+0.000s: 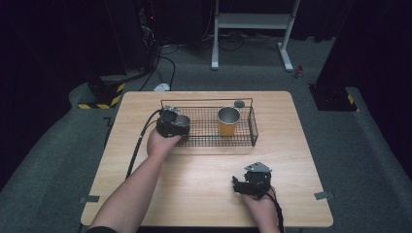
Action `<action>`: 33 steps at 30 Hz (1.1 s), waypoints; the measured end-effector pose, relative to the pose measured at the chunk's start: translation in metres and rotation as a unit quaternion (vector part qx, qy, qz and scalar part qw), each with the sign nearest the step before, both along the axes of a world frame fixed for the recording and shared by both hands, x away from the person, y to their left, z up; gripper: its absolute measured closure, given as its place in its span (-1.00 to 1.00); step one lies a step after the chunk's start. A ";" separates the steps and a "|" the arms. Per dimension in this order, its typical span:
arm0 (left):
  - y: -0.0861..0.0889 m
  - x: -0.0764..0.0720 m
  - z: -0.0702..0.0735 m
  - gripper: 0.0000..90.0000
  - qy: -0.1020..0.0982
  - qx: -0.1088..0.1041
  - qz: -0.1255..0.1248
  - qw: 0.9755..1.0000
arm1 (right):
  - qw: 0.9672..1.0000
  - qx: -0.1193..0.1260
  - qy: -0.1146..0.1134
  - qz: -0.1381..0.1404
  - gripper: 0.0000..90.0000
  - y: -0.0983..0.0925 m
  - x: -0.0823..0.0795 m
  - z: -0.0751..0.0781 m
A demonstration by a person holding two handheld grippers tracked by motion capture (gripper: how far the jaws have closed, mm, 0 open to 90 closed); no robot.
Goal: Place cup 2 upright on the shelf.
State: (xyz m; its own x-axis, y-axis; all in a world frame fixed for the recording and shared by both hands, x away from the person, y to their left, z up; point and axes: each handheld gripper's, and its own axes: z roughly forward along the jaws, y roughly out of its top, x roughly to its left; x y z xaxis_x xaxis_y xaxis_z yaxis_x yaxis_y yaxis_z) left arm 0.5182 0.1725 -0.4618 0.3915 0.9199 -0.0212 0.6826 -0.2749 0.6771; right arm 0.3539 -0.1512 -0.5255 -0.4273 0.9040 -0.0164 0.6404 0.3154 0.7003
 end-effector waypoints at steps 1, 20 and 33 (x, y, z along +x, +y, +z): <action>0.000 0.000 0.000 -0.59 0.002 0.001 0.000 1.000 | 1.000 0.000 0.000 0.000 -0.75 0.000 0.000 0.000; -0.013 0.010 0.000 -0.58 -0.003 -0.003 0.005 1.000 | 1.000 0.001 0.001 0.001 -0.74 0.000 0.000 0.000; -0.010 0.008 -0.002 -0.61 0.002 -0.001 -0.004 1.000 | 1.000 -0.001 0.000 0.002 -0.74 0.000 0.000 0.000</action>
State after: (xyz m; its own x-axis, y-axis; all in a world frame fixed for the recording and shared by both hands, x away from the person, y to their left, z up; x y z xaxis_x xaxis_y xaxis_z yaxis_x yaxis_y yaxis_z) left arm 0.5261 0.1621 -0.4642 0.3990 0.9166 -0.0247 0.6835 -0.2793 0.6744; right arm 0.3542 -0.1513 -0.5254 -0.4305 0.9024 -0.0176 0.6392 0.3186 0.6999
